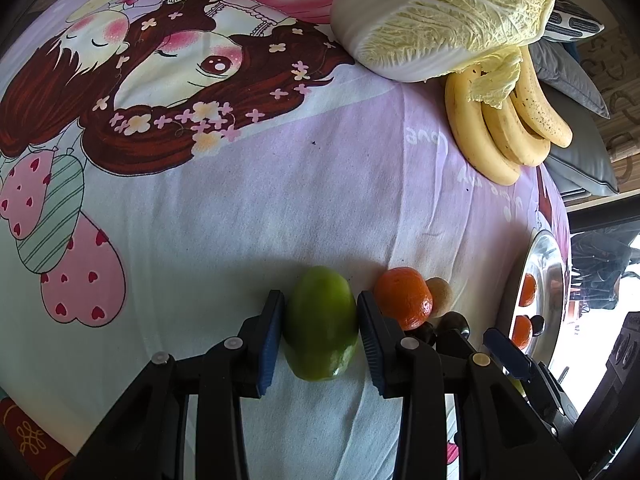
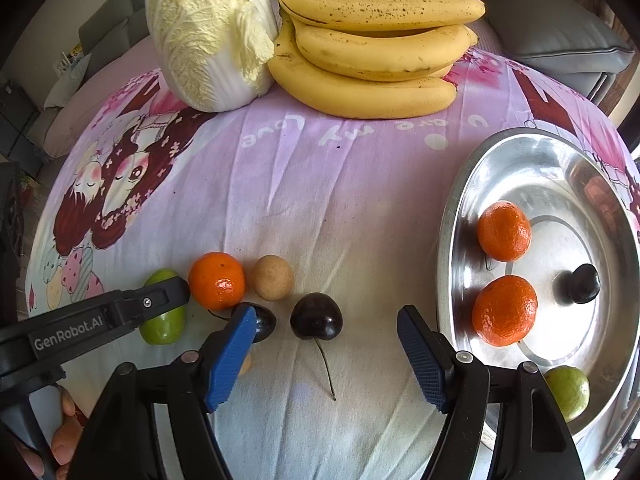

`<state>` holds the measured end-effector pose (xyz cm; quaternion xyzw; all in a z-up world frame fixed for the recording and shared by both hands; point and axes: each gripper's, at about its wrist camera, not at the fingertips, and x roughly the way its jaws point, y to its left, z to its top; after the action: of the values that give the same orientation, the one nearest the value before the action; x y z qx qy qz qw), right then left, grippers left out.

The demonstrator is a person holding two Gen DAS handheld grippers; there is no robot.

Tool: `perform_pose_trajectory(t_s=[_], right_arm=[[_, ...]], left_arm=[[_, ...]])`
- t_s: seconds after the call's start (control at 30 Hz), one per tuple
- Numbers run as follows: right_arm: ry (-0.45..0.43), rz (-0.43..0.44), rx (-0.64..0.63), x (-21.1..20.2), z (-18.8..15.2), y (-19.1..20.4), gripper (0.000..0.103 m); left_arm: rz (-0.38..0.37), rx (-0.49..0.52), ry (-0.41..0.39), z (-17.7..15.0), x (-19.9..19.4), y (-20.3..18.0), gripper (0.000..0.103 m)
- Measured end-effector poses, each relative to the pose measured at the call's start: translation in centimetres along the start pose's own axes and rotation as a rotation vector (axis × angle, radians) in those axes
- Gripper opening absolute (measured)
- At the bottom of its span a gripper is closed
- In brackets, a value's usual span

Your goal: Organize fruits

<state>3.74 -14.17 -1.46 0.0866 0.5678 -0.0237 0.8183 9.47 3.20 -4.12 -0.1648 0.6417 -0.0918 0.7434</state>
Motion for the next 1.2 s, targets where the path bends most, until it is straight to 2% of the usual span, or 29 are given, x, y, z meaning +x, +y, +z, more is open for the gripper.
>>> perform_pose_trajectory(t_s=[0.23,0.3,0.37,0.53,0.6,0.7,1.07,1.2], right_arm=[[-0.031,0.009,0.013,-0.7,0.0,-0.5,0.074],[-0.049,0.001,0.017,-1.1,0.0,-0.7,0.070],[-0.045,0.008,0.021,-1.0,0.0,-0.8,0.070],[-0.006,0.017,0.001,0.0,-0.1,-0.1,0.058],[0.005,0.013,0.000,0.3,-0.2,0.0,0.050],[0.001,0.015,0.009,0.3,-0.3,-0.3,0.046],[0.007,0.045,0.016,0.7,-0.1,0.0,0.041],[0.010,0.046,0.003,0.9,0.0,0.3,0.036]], left_arm=[[-0.003,0.003,0.003,0.1,0.0,0.2,0.038],[-0.004,0.002,0.004,0.1,0.0,0.2,0.038],[-0.003,0.002,0.004,0.1,0.0,0.2,0.038],[-0.003,0.001,0.004,0.1,0.0,0.1,0.038],[-0.002,0.003,0.005,0.1,0.0,0.1,0.038],[-0.002,0.002,0.005,0.1,0.1,0.1,0.038],[0.014,0.018,0.008,0.0,0.2,0.0,0.038],[0.023,0.025,0.005,0.0,0.2,-0.2,0.038]])
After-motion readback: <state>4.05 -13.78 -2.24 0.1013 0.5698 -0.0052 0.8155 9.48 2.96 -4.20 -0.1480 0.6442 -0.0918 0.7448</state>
